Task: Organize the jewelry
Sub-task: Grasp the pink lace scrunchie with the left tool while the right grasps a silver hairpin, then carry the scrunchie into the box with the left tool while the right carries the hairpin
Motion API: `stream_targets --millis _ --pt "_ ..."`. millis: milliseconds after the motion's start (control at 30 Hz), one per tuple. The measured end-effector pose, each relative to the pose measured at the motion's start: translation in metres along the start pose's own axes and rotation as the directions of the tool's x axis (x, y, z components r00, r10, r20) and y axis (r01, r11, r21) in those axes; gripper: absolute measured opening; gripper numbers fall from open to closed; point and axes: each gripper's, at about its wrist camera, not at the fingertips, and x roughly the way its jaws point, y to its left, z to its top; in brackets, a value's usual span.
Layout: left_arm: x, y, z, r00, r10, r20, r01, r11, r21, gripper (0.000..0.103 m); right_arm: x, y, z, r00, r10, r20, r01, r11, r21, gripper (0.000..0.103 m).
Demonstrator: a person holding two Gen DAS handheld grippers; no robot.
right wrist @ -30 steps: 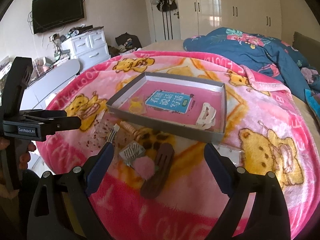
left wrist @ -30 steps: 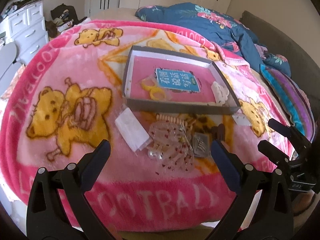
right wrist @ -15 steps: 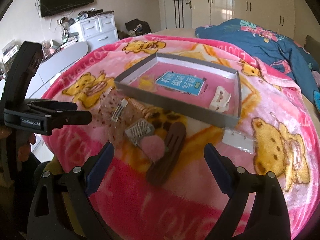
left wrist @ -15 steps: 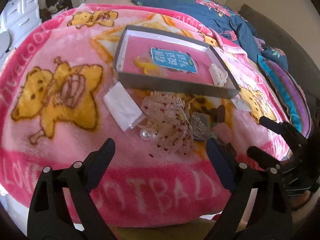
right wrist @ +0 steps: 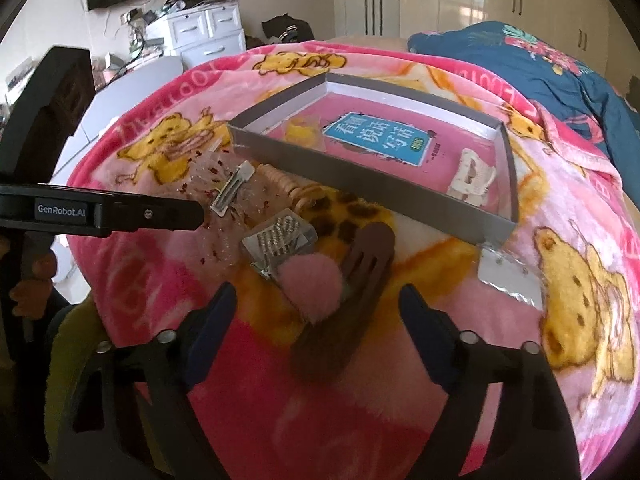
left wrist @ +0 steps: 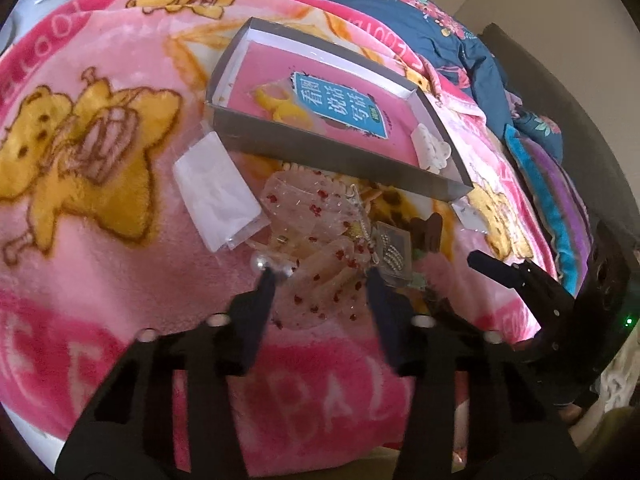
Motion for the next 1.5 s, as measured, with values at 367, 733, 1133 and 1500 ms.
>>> stream_targets --millis 367,733,1133,1500 --pt "-0.018 -0.015 0.002 0.996 -0.002 0.090 -0.005 0.997 0.077 0.001 0.019 0.014 0.006 1.000 0.001 -0.009 -0.002 0.997 -0.081 0.034" --pt "-0.051 -0.003 0.014 0.979 -0.008 0.203 -0.003 0.998 0.055 0.001 -0.003 -0.028 -0.003 0.999 -0.010 0.031 0.007 0.996 0.092 0.024" --pt "-0.072 0.007 0.030 0.963 0.030 0.266 -0.039 0.999 0.026 0.001 -0.034 -0.079 -0.011 0.993 -0.084 0.078 0.061 0.965 0.256 0.024" --pt "-0.088 -0.010 0.056 0.948 0.041 0.317 -0.058 0.997 0.043 0.001 -0.057 -0.096 -0.001 0.983 -0.115 0.146 0.062 0.943 0.326 0.024"
